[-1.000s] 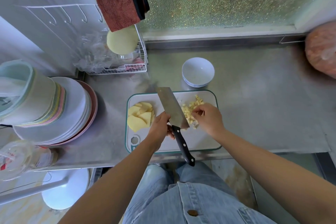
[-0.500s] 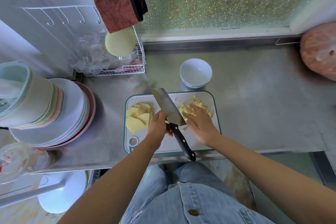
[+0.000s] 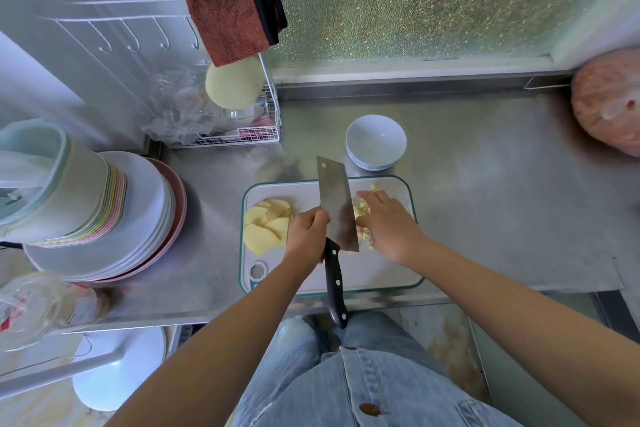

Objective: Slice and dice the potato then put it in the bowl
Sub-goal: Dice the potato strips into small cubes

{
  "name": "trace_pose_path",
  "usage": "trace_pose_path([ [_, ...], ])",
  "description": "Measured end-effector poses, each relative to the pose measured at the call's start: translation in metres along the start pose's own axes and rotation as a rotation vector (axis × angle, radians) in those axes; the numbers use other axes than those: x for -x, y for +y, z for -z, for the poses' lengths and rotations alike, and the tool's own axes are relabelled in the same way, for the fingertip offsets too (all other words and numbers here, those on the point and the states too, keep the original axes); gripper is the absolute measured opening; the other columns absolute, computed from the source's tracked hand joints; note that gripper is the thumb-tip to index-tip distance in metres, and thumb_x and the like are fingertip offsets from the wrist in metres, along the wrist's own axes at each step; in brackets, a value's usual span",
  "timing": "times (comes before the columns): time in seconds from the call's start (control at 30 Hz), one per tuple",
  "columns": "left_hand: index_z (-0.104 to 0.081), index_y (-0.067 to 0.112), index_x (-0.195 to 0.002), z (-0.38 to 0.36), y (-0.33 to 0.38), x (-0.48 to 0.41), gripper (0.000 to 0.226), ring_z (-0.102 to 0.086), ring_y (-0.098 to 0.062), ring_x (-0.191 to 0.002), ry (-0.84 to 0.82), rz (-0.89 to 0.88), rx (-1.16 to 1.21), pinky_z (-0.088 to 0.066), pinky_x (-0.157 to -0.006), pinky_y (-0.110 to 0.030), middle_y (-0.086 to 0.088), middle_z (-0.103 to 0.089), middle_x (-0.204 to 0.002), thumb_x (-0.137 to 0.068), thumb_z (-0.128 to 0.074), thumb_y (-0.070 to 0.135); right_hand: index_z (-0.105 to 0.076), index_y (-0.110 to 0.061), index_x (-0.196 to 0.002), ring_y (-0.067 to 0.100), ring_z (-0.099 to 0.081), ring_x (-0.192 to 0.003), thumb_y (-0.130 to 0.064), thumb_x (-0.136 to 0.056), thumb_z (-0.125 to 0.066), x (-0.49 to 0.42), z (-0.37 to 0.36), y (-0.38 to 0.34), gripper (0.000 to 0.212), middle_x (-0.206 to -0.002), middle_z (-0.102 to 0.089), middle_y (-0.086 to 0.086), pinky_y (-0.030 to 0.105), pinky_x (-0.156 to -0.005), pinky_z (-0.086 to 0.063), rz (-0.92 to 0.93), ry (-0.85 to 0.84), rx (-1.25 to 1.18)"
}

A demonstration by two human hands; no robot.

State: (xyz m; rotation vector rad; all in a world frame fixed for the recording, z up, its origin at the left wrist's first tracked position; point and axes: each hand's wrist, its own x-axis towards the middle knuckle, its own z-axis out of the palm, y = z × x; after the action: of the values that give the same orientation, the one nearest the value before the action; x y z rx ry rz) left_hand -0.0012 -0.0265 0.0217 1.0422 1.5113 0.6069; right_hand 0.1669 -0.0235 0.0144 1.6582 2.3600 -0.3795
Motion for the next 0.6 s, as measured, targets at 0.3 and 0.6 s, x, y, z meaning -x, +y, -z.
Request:
trace_pose_path([
  [0.3,-0.034,0.012,-0.068,0.003,-0.002,-0.001,0.025,-0.047,-0.021,-0.052,0.04,0.035,0.031,-0.028,-0.043,-0.027,-0.003,-0.028,-0.058,-0.092,-0.038,0.014,-0.075,-0.015,-0.088,0.038,-0.056,-0.11,0.007,-0.066,-0.07,0.007,-0.003,0.006,0.032,-0.128,-0.056,0.015,0.046,-0.085,-0.047,0.051,0.297,-0.174],
  [0.6,-0.043,0.013,-0.066,-0.001,0.003,-0.001,0.029,-0.05,-0.019,-0.042,0.069,0.02,-0.034,-0.039,-0.04,-0.023,-0.006,-0.051,-0.054,-0.095,-0.038,0.011,-0.048,-0.023,-0.06,0.021,-0.06,-0.057,-0.04,-0.089,-0.061,0.018,0.007,-0.007,0.036,-0.046,-0.052,-0.009,0.037,-0.059,-0.046,-0.205,0.071,-0.802],
])
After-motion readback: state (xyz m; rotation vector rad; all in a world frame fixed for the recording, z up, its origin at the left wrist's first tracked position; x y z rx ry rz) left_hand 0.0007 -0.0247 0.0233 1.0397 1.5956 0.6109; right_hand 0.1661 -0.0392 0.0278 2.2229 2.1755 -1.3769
